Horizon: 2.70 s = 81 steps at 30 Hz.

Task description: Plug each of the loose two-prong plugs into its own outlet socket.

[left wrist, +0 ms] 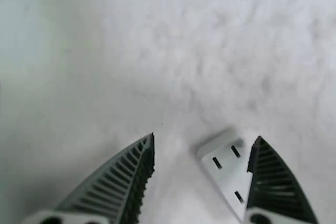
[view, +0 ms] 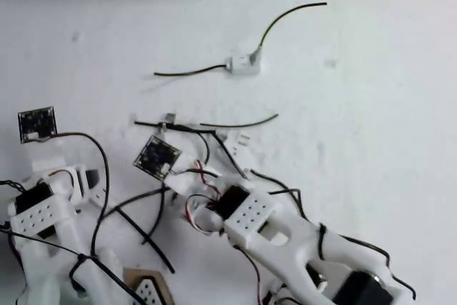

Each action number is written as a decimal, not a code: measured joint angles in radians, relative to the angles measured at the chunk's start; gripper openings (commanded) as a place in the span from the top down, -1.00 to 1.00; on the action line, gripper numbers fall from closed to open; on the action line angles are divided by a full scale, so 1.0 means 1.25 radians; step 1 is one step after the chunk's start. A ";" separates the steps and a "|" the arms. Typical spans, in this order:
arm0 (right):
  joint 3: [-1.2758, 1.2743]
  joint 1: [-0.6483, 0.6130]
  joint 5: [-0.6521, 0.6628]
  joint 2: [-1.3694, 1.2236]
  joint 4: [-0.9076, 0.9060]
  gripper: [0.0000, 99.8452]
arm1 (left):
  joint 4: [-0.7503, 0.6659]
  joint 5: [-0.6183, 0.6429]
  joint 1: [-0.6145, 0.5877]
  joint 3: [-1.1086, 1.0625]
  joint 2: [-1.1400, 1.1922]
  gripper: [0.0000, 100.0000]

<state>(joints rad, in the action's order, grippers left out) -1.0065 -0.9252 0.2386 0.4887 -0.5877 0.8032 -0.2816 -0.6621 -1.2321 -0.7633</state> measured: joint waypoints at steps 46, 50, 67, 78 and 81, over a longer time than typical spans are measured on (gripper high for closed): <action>0.587 0.410 0.085 -0.541 0.125 0.58 | 0.000 0.000 0.000 -0.004 0.000 0.42; 0.594 0.410 0.085 -0.538 0.028 0.63 | 0.000 0.000 0.000 -0.011 0.000 0.42; 0.595 0.416 0.086 -0.260 -0.577 0.75 | 0.000 0.000 0.000 -0.011 0.000 0.42; 0.460 0.415 0.168 -0.247 -0.584 0.76 | 0.000 0.000 0.000 -0.011 0.000 0.42; 0.441 0.392 0.166 -0.247 -0.535 0.76 | 0.000 0.000 0.000 -0.011 0.000 0.42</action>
<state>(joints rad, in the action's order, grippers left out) -0.4557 -0.4358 0.4457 0.1803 -1.2566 0.8032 -0.2816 -0.6621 -1.2459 -0.7633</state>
